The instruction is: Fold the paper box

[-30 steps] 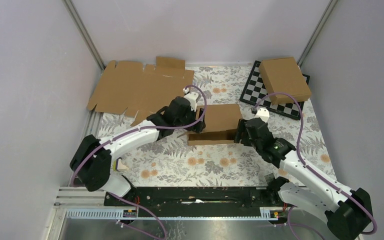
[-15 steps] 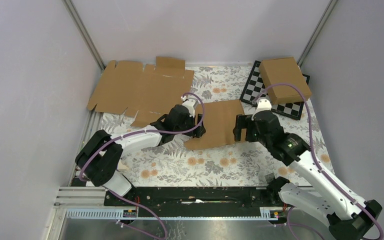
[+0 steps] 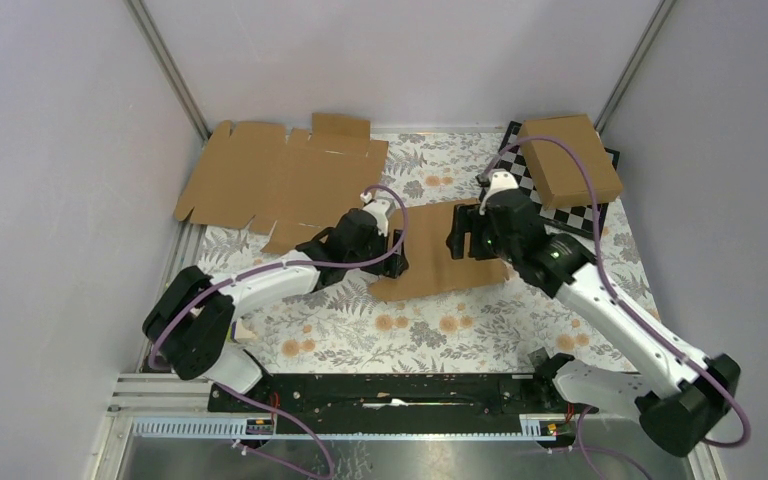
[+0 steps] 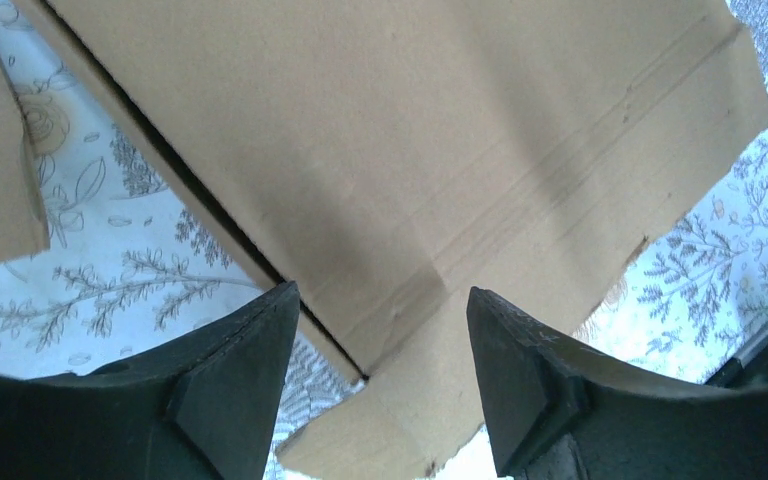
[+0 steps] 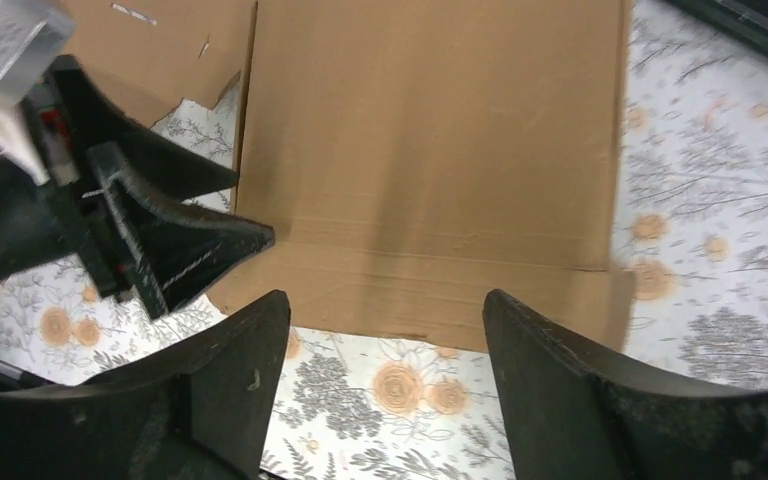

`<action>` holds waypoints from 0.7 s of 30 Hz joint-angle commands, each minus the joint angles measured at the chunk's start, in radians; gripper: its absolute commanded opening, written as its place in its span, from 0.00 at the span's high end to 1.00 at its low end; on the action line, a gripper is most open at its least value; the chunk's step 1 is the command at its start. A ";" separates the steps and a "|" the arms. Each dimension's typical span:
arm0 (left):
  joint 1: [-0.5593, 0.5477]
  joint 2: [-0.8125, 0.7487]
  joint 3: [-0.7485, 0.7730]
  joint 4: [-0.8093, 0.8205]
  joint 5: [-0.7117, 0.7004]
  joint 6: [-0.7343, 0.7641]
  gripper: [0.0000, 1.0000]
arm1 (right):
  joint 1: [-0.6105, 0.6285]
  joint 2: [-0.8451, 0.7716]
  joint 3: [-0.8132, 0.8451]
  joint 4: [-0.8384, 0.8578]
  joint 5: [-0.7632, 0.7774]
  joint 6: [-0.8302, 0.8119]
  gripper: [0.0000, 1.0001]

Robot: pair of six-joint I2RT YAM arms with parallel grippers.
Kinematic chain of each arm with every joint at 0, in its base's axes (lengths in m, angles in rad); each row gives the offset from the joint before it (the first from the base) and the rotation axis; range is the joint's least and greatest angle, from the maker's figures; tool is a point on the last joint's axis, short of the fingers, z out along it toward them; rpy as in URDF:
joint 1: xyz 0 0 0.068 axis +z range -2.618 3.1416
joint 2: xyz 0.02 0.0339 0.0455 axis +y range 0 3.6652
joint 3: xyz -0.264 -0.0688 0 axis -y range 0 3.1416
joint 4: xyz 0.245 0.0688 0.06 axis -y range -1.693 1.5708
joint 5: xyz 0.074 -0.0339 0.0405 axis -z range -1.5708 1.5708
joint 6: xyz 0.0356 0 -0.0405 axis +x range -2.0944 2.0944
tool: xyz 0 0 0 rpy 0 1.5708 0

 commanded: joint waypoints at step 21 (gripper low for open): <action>0.039 -0.114 -0.009 0.012 -0.199 -0.151 0.20 | -0.122 0.205 -0.096 0.265 0.250 0.229 0.79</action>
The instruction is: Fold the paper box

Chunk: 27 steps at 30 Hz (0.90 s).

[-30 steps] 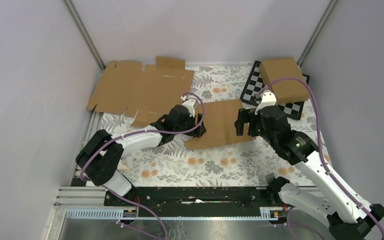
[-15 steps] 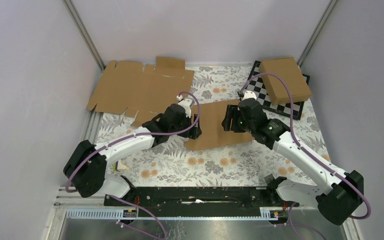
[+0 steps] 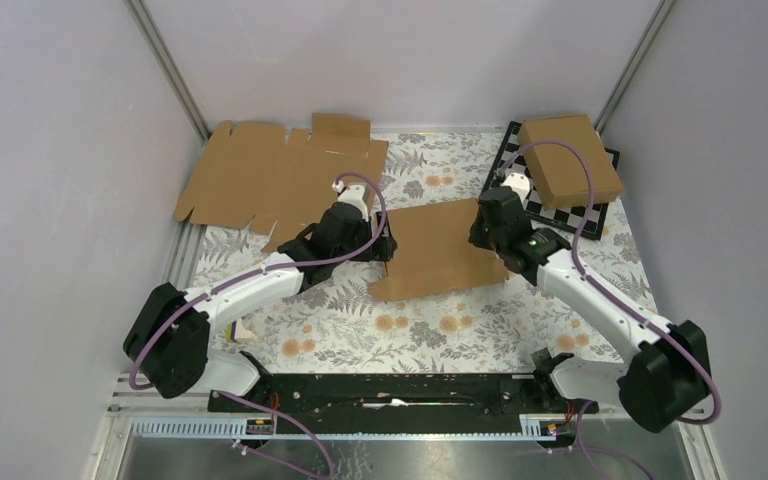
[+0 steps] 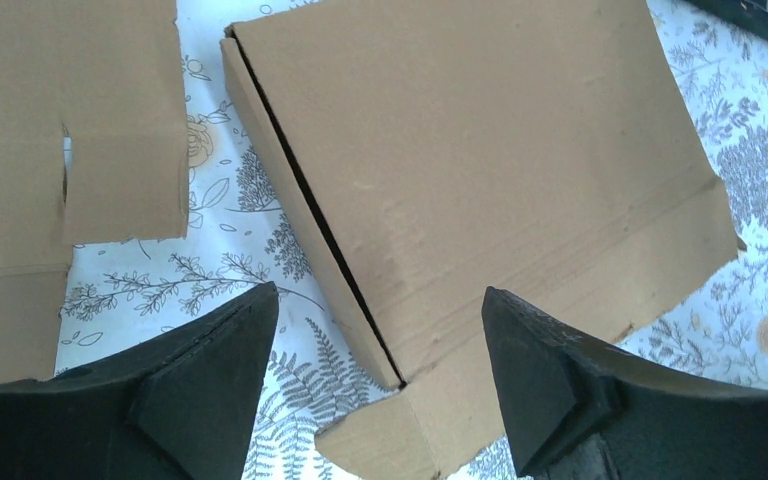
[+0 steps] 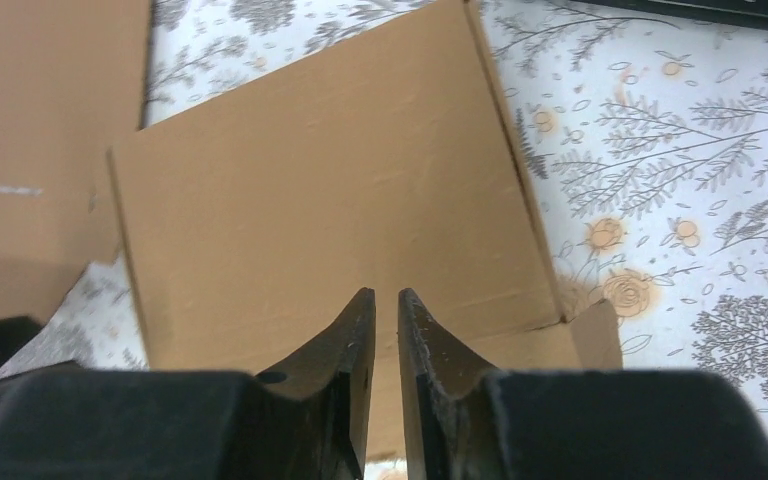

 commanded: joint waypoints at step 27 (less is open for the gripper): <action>0.114 0.159 -0.030 0.210 0.121 -0.054 0.26 | -0.187 0.157 -0.015 0.131 0.016 -0.054 0.32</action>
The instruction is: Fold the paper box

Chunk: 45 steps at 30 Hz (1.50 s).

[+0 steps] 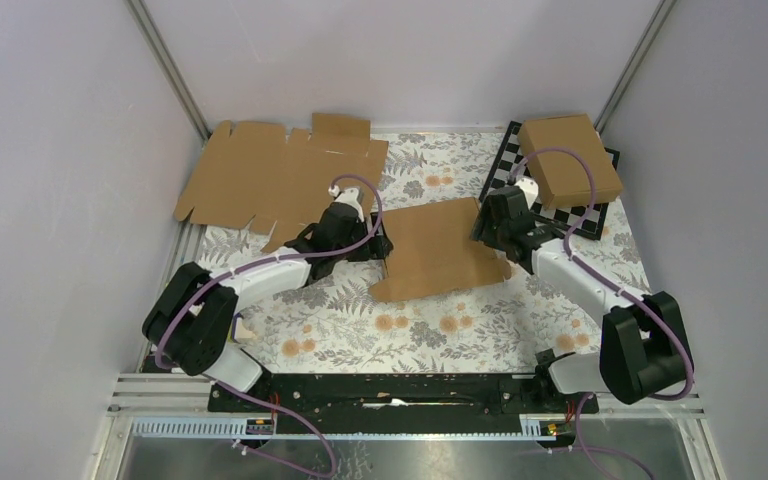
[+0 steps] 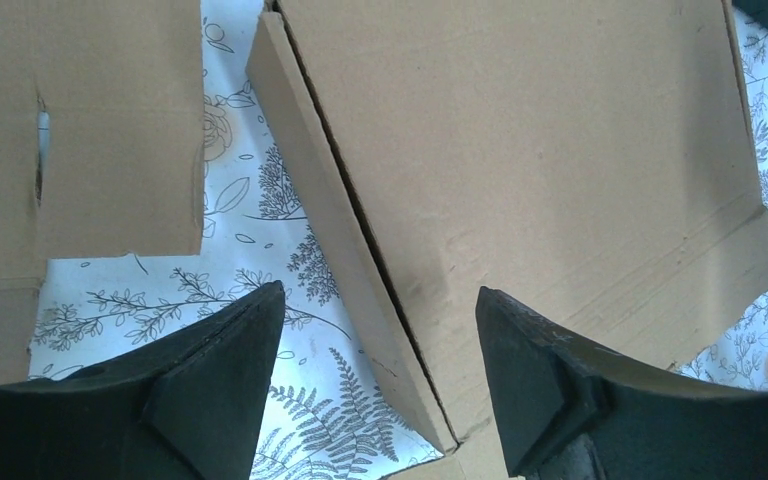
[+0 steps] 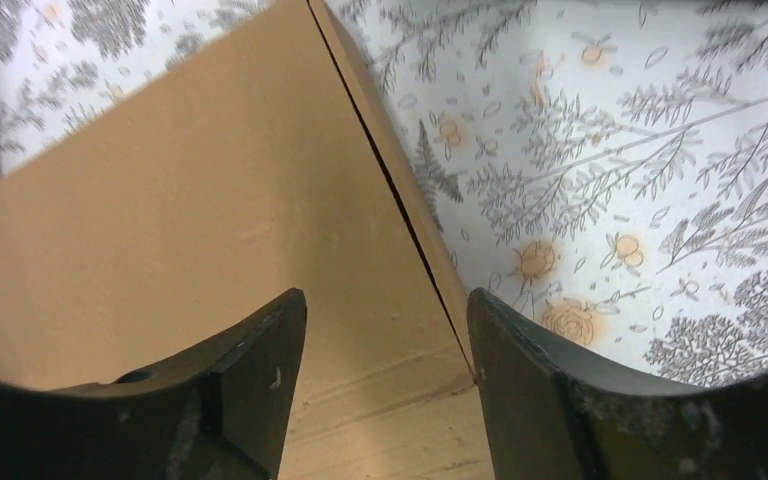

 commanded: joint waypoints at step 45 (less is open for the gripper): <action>0.131 -0.184 0.055 0.081 0.134 0.040 0.28 | -0.077 -0.076 0.089 0.009 -0.511 -0.100 0.11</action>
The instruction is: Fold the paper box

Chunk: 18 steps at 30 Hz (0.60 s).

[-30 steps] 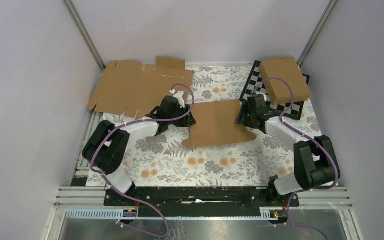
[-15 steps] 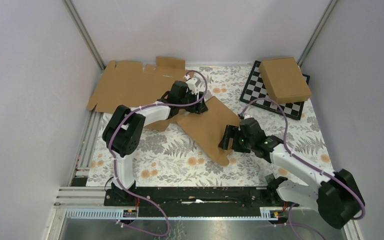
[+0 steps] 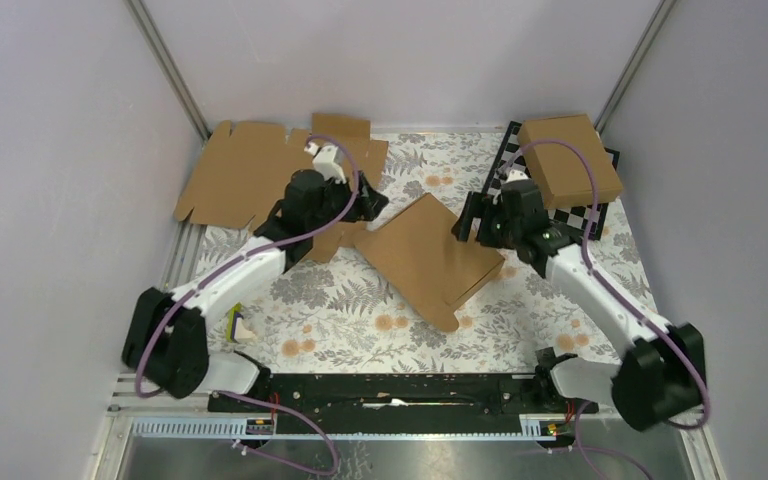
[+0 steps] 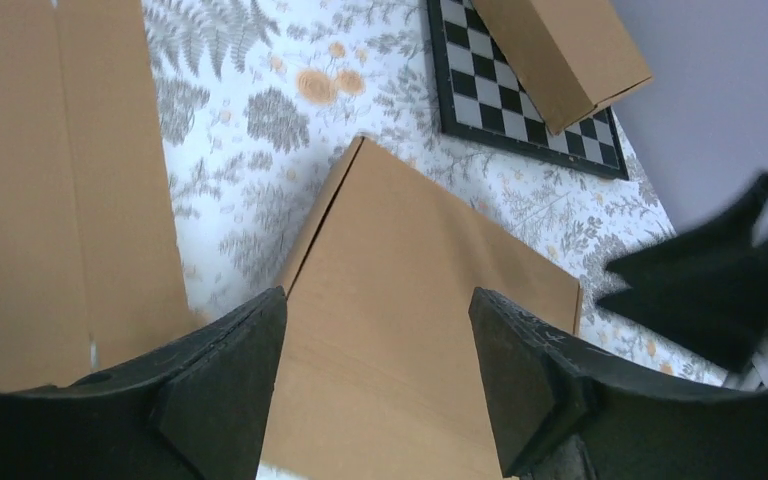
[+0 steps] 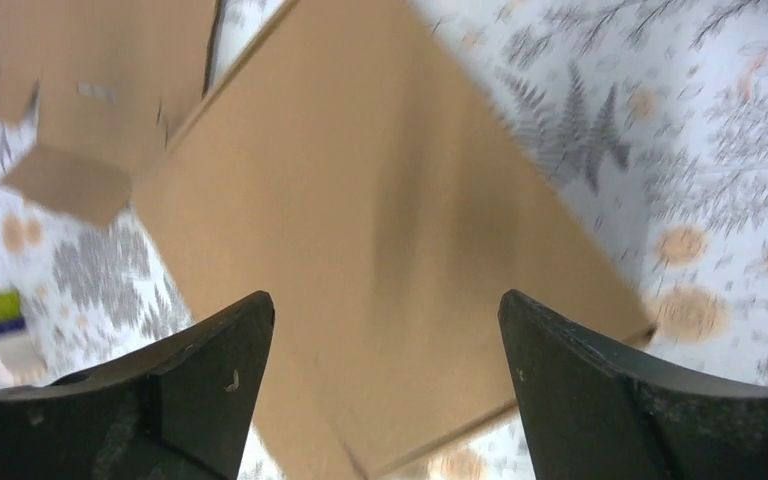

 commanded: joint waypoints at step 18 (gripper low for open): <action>0.006 -0.592 -0.448 -0.226 -0.135 -0.258 0.24 | -0.251 0.396 -0.033 0.384 -0.448 -0.020 0.15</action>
